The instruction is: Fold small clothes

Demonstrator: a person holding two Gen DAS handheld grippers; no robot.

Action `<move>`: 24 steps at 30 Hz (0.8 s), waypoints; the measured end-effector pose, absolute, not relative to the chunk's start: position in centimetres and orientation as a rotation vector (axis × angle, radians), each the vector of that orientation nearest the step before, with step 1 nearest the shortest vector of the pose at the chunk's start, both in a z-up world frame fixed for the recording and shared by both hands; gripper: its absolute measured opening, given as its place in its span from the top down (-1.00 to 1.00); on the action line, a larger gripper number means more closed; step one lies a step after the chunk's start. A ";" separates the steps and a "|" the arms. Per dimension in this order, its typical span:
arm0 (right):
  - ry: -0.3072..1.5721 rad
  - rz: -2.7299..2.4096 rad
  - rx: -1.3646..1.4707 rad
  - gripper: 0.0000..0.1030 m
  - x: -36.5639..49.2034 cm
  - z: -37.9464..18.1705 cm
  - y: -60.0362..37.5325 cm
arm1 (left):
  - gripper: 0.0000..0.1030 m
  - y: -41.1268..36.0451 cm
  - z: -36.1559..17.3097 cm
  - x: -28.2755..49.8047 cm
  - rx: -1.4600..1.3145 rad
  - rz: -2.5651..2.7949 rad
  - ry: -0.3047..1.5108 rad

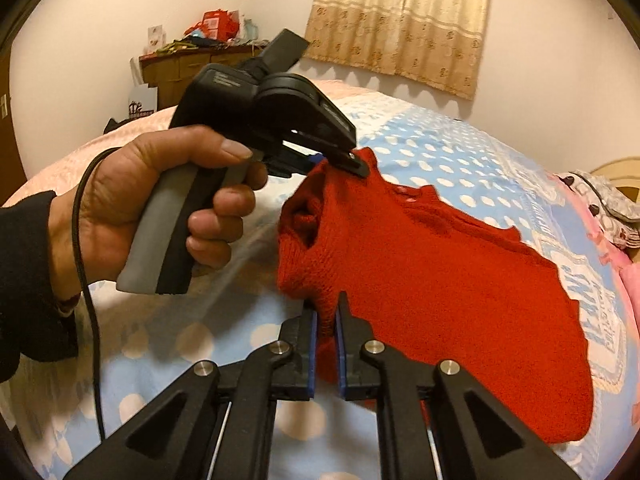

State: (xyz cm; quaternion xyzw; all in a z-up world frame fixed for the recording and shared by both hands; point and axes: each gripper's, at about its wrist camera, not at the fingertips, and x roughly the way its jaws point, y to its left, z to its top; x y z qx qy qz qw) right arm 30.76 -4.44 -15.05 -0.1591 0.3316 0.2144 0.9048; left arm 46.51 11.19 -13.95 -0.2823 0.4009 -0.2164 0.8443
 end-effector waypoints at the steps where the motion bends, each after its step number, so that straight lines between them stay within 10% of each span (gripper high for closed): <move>1: 0.684 0.440 -0.317 0.88 30.8 -14.8 -5.0 | 0.74 10.8 -13.6 46.5 -0.584 -0.461 0.836; 24: 0.660 0.323 -0.086 0.88 31.3 -12.3 -16.7 | 0.74 -0.3 -10.0 48.4 -0.554 -0.577 0.818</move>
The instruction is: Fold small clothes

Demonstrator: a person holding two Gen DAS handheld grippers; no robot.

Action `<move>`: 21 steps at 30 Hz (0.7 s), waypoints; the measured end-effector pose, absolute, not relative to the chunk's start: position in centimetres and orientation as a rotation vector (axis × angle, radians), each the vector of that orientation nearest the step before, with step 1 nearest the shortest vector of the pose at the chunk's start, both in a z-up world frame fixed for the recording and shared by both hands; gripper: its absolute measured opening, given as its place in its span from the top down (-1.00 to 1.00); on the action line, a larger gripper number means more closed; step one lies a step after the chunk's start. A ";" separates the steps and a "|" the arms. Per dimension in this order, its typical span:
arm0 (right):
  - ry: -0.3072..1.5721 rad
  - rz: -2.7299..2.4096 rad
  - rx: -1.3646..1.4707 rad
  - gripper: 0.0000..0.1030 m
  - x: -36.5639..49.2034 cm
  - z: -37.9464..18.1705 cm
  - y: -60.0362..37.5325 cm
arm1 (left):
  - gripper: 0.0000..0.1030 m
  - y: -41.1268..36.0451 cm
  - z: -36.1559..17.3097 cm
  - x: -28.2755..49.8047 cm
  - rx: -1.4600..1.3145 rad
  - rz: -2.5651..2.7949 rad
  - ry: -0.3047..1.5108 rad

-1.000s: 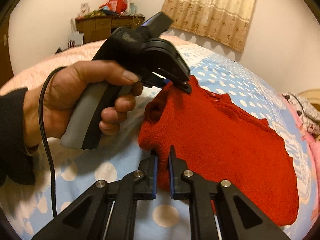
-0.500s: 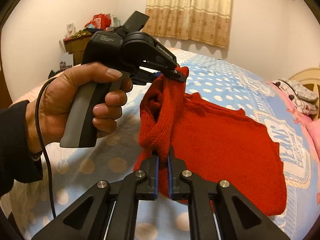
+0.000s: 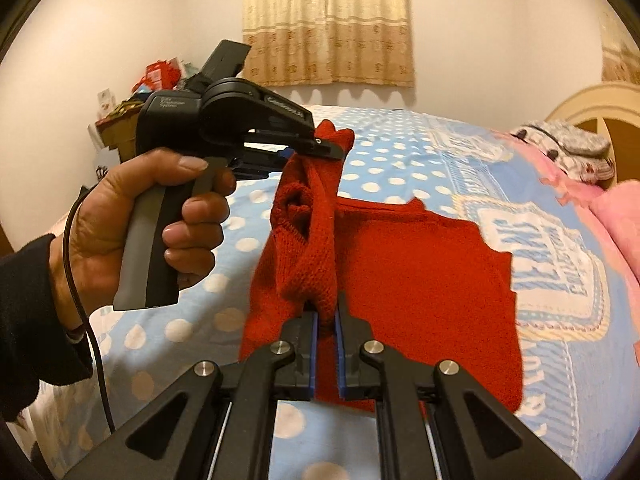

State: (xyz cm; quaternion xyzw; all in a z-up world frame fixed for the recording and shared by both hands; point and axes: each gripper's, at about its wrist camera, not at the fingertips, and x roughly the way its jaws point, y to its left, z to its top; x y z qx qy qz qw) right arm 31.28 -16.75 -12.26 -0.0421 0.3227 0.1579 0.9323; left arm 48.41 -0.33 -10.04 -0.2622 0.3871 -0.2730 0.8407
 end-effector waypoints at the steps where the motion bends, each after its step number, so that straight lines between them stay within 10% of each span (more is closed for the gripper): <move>1: 0.661 0.319 -0.076 0.88 31.1 -12.3 -17.3 | 0.74 -0.9 -9.9 48.5 -0.549 -0.584 0.820; 21: 0.732 0.222 0.129 0.89 29.9 -15.2 -27.2 | 0.75 -13.5 -11.1 48.9 -0.324 -0.682 0.927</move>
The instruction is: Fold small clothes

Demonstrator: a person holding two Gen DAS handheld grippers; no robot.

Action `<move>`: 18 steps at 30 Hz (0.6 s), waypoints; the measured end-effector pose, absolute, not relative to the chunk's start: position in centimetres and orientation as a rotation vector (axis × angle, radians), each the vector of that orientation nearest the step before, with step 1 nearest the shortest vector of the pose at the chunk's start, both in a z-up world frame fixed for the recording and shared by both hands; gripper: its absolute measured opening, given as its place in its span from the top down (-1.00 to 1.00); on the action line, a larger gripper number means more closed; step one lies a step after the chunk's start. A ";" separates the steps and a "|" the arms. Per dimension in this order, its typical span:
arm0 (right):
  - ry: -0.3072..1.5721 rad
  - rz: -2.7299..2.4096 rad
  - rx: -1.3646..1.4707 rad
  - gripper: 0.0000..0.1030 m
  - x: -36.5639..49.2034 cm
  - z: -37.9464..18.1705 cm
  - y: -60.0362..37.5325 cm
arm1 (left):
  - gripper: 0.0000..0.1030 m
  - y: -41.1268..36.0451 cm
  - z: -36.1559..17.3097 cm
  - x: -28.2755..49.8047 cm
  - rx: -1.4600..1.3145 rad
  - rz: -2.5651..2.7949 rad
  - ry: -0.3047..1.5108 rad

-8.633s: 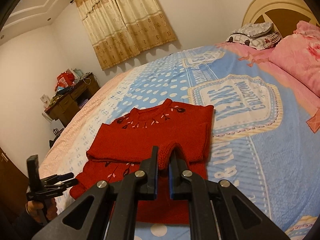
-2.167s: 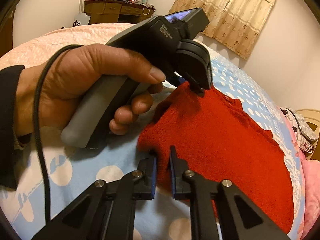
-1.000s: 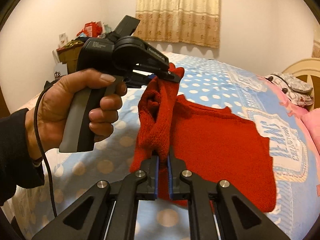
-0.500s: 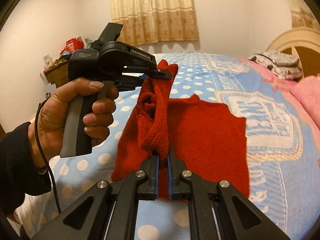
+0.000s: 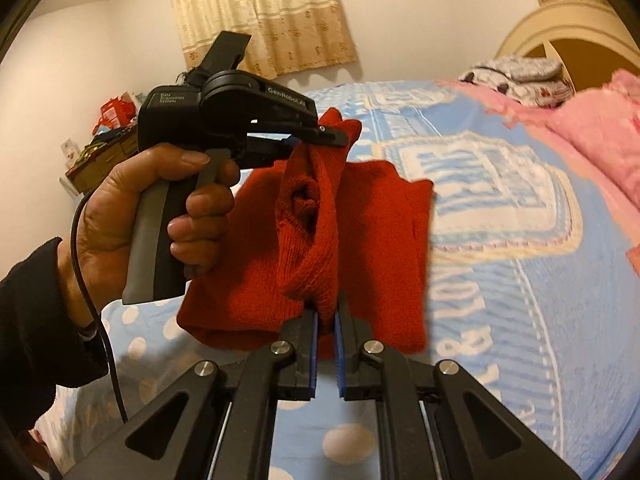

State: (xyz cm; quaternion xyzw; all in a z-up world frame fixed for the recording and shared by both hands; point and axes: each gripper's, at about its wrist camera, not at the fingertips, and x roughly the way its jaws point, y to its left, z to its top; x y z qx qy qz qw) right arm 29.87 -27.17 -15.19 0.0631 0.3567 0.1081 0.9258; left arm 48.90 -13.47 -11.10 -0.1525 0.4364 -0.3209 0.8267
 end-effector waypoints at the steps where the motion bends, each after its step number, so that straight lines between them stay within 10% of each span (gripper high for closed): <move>1: 0.734 0.219 0.141 0.89 29.8 -15.3 -27.4 | 0.75 -13.9 -11.1 48.9 -0.310 -0.683 0.926; 8: 0.774 0.197 0.251 0.89 30.3 -17.1 -29.9 | 0.70 -16.3 -11.5 48.4 -0.182 -0.655 0.920; 18: 0.791 0.205 0.287 0.84 29.5 -17.6 -31.3 | -0.16 -11.4 -8.9 43.5 -0.021 -0.557 0.741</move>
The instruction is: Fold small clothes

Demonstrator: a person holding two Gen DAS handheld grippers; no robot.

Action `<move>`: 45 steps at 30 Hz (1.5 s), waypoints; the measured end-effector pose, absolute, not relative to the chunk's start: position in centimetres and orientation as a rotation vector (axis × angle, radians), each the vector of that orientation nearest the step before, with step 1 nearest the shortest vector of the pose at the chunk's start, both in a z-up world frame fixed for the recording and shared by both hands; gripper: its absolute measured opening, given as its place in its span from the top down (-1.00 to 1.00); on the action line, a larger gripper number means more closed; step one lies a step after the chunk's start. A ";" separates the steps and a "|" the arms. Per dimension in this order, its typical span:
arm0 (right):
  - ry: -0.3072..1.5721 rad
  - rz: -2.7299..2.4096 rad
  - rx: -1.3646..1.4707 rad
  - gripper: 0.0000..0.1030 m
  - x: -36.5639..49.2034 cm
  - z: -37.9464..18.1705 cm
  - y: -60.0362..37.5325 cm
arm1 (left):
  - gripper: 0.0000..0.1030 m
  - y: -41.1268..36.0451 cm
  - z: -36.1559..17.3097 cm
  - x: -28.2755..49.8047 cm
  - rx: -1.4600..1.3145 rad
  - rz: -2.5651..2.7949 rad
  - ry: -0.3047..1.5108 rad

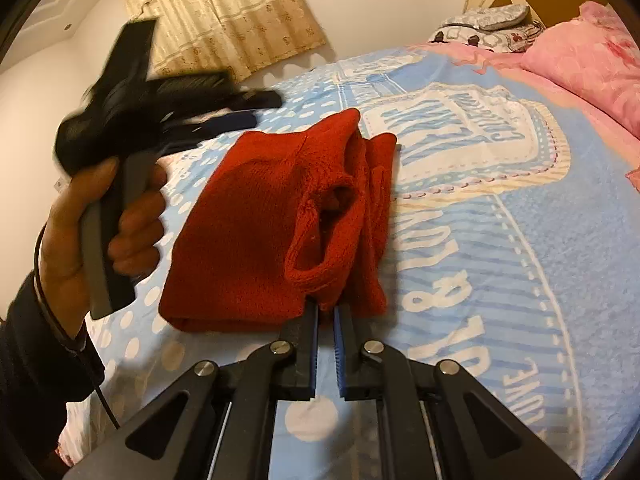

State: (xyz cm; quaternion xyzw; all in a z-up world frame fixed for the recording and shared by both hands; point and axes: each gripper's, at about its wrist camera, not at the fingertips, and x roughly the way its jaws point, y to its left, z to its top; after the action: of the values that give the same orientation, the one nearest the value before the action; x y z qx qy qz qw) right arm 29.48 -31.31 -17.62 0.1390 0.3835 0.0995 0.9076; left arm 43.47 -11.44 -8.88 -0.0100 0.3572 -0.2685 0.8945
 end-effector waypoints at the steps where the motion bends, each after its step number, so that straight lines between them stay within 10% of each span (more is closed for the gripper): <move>1: 0.784 0.201 0.284 0.80 29.2 -17.3 -31.6 | -0.23 -10.8 -9.2 42.9 0.003 -0.527 0.730; 6: 0.693 0.126 0.304 -0.15 29.0 -14.7 -33.7 | -0.29 -7.3 -12.5 40.0 0.033 -0.433 0.733; 15: 0.839 0.175 0.318 -0.10 40.7 -14.2 -32.7 | -0.43 -7.2 -14.2 38.8 -0.049 -0.452 0.734; 16: 0.898 0.194 0.360 0.07 42.2 -15.5 -32.7 | -0.43 -7.2 -14.3 38.7 -0.056 -0.452 0.733; 17: 0.937 0.227 0.393 0.65 42.8 -16.4 -32.6 | -0.43 -7.1 -14.5 38.6 -0.063 -0.455 0.729; 23: 0.885 0.202 0.462 0.71 40.8 -16.8 -34.3 | -0.71 -6.9 -15.1 38.6 -0.087 -0.473 0.750; 34: 0.911 0.122 0.446 0.69 40.9 -17.6 -34.8 | -0.95 -7.1 -16.0 38.8 -0.082 -0.453 0.795; 45: 0.747 0.150 0.089 0.16 38.1 -11.4 -27.5 | -0.95 -7.3 -16.0 38.7 -0.074 -0.452 0.792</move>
State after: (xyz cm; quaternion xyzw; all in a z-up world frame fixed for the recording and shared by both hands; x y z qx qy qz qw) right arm 38.07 -27.46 -11.37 0.0434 0.3642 0.0733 0.9274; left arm 38.75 -7.34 -16.05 -0.0357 0.3821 -0.2184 0.8972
